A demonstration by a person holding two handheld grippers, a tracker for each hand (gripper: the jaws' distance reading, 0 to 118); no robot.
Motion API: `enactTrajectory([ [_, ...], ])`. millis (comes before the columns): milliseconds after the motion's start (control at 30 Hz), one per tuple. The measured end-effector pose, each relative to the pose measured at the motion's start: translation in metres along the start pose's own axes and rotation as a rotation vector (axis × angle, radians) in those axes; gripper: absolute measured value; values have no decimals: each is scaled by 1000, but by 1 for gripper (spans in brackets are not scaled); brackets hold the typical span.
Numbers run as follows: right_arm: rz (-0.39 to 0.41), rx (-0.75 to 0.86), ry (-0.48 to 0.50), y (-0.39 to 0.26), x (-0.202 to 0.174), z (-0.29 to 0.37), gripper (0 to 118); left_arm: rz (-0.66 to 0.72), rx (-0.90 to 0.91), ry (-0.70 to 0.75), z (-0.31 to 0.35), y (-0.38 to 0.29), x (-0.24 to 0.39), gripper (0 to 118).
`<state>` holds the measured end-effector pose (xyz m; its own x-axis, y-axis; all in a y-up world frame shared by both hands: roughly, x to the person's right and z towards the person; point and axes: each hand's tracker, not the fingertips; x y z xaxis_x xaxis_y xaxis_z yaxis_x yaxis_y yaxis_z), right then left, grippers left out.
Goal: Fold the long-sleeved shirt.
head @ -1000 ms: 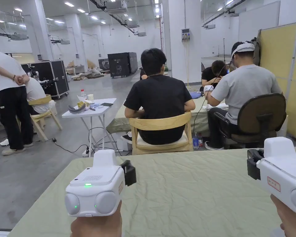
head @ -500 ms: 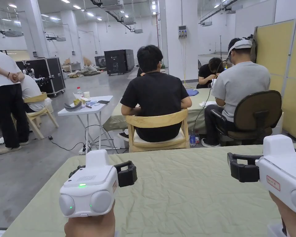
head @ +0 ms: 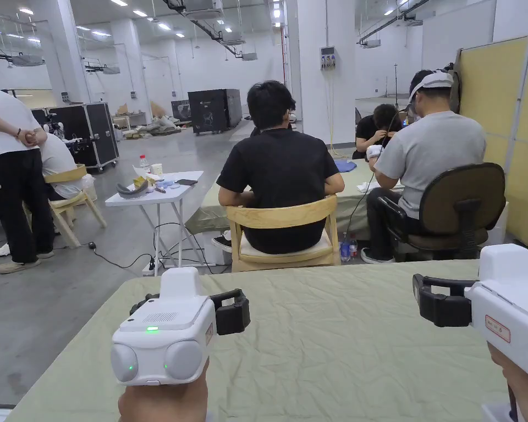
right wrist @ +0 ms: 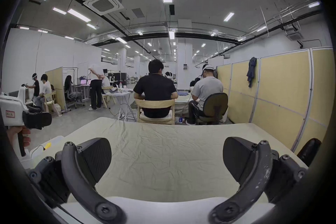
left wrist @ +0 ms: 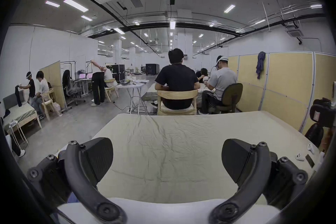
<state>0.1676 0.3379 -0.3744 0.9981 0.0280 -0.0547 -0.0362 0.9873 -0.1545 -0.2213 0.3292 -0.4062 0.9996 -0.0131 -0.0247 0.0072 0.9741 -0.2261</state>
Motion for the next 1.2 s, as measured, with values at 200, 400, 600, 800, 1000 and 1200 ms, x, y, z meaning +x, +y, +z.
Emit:
enactTrajectory([
  [200,-6,3,-4,0,2,1,118,3,-1,-8,1,0,-3,117],
  [400,-5,3,-3,0,2,1,118,13,-5,-20,1,0,-4,117],
  [600,-13,1,-4,-2,5,3,118,13,-16,-27,-1,-1,-9,117],
  [800,-8,5,-10,-3,6,4,118,9,-7,-26,1,1,-8,117],
  [1000,-3,8,-8,-2,5,4,118,12,-1,-27,0,2,-8,117],
  [1200,-9,10,0,-3,4,4,118,11,-10,-38,0,2,-6,117],
])
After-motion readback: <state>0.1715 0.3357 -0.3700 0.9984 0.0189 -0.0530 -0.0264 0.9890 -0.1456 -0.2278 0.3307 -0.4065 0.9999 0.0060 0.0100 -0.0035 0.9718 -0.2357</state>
